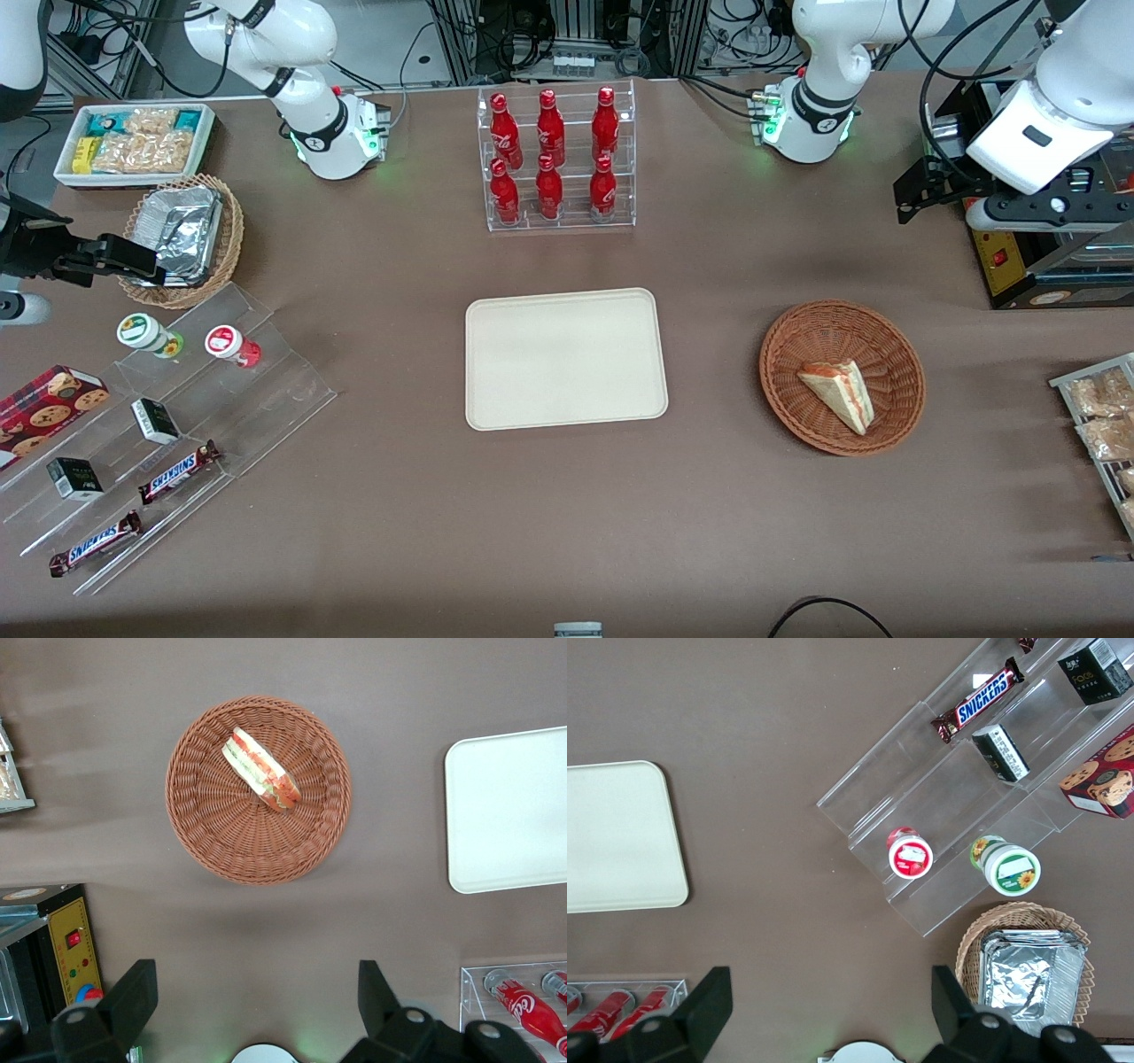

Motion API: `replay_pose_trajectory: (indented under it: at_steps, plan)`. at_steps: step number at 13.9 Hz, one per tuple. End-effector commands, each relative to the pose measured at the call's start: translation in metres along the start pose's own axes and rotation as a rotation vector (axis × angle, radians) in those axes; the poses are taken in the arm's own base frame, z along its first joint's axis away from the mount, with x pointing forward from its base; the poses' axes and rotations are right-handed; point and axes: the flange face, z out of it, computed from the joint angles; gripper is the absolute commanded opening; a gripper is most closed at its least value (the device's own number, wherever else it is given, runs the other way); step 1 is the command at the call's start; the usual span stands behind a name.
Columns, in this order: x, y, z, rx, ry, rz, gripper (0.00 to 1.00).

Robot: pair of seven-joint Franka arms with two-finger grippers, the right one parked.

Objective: Place sandwich from basket to tray
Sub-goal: 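Move the left gripper over the wicker basket toward the sandwich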

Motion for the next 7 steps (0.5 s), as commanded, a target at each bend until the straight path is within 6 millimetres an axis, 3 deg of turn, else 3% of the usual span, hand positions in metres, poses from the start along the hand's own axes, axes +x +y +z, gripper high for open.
replay_pose_trajectory:
  at_steps: [1, 4, 7]
  plan:
    - [0.007, -0.009, -0.010, -0.011, 0.013, -0.007, 1.00]
    - [0.028, -0.009, 0.014, -0.007, 0.011, -0.006, 1.00]
    - [0.061, -0.007, 0.072, -0.016, 0.024, -0.022, 1.00]
